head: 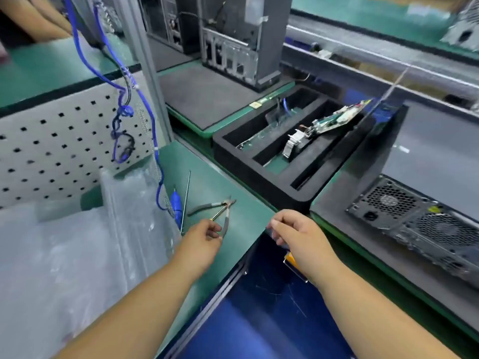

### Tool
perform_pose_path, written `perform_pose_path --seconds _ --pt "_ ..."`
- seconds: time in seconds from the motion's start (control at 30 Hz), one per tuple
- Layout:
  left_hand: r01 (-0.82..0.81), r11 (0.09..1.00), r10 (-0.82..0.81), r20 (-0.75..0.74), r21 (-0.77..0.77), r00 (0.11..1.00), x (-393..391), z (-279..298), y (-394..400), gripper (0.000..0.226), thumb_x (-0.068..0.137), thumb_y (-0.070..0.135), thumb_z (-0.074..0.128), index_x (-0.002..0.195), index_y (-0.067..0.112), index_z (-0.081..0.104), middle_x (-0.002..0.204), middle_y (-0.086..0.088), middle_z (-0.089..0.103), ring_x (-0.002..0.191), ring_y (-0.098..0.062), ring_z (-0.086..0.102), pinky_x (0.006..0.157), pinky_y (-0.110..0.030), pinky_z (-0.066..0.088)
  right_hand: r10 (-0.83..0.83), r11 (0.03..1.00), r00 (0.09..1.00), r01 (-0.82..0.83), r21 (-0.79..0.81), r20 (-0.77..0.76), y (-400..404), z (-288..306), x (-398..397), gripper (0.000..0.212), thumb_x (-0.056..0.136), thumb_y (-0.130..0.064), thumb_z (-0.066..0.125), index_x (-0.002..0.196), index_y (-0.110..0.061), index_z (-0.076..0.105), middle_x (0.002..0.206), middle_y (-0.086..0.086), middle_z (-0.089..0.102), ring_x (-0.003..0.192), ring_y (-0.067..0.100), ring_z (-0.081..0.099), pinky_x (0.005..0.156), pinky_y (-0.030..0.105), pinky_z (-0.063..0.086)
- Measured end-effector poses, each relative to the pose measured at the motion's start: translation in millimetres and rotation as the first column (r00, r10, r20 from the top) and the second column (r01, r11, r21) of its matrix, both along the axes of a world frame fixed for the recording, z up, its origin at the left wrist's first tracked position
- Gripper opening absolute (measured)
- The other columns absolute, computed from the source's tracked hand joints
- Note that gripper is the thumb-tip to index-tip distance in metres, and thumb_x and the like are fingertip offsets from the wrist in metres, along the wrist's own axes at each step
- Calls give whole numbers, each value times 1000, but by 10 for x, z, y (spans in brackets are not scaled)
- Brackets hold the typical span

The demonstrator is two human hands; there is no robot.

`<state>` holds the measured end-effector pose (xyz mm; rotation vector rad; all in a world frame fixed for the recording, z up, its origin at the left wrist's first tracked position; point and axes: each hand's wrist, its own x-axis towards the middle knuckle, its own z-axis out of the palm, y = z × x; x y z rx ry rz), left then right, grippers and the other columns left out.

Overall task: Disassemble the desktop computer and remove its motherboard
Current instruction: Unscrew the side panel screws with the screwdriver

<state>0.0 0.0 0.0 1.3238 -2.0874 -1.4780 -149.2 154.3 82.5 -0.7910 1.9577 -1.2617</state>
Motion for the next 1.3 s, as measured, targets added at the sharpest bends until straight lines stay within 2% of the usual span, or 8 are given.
perform_pose_path --seconds 0.13,0.23,0.43,0.7,0.83,1.03,1.17,1.3 --pt "131 957 -53 287 -259 957 -153 -144 -149 31 85 16 61 116 18 57 117 -4 52 102 -24 58 92 -35 47 -39 999 999 39 7 8 -121 -111 -116 22 95 -21 54 78 -25 68 67 -11 59 63 3 53 59 12 45" --pt "299 873 -69 510 -386 858 -355 -203 -332 41 87 15 54 128 13 47 127 -11 43 113 -29 50 92 -37 44 -56 998 998 55 12 25 -197 -197 -180 21 94 -23 54 79 -25 69 67 -11 59 63 3 53 64 18 47" --pt "452 839 -26 807 -303 589 -655 -333 -530 45 87 10 44 131 11 39 128 -12 49 114 -30 53 83 -38 47 -62 998 998 61 23 13 -277 -285 -315 19 92 -28 53 81 -28 68 68 -11 61 62 1 54 69 23 50" --pt "504 824 0 891 -258 455 -688 -476 -619 43 86 8 48 128 15 49 125 -6 55 112 -26 58 75 -34 43 -50 999 998 50 18 -23 -274 -290 -431 20 93 -30 52 82 -31 68 71 -10 62 66 2 56 73 27 53" --pt "455 846 1 854 -278 520 -676 -390 -625 45 85 5 44 129 13 45 123 -7 54 110 -27 59 78 -36 47 -73 997 997 73 1 1 -227 -235 -433 19 93 -29 52 81 -30 68 71 -10 62 65 2 56 77 31 55" --pt "348 873 -44 654 -343 755 -717 -8 -539 19 87 16 47 105 17 51 101 -4 59 86 -26 60 67 -30 43 -118 992 993 119 -30 28 -68 -67 -419 18 92 -28 53 81 -27 68 73 -8 62 67 5 55 76 28 53" --pt "271 949 -222 270 -162 937 -789 364 -287 12 82 27 67 88 24 57 83 4 66 79 -20 64 62 -28 44 -175 982 983 179 -67 56 121 78 -407 19 94 -28 52 83 -32 67 70 -15 59 65 2 53 63 14 48" --pt "377 925 -375 -60 38 925 -894 726 88 12 81 21 71 87 18 60 77 3 66 62 -7 64 63 -22 52 -245 962 965 254 -95 95 382 218 -392 13 94 -32 56 88 -40 65 80 -18 62 71 0 57 68 19 46"
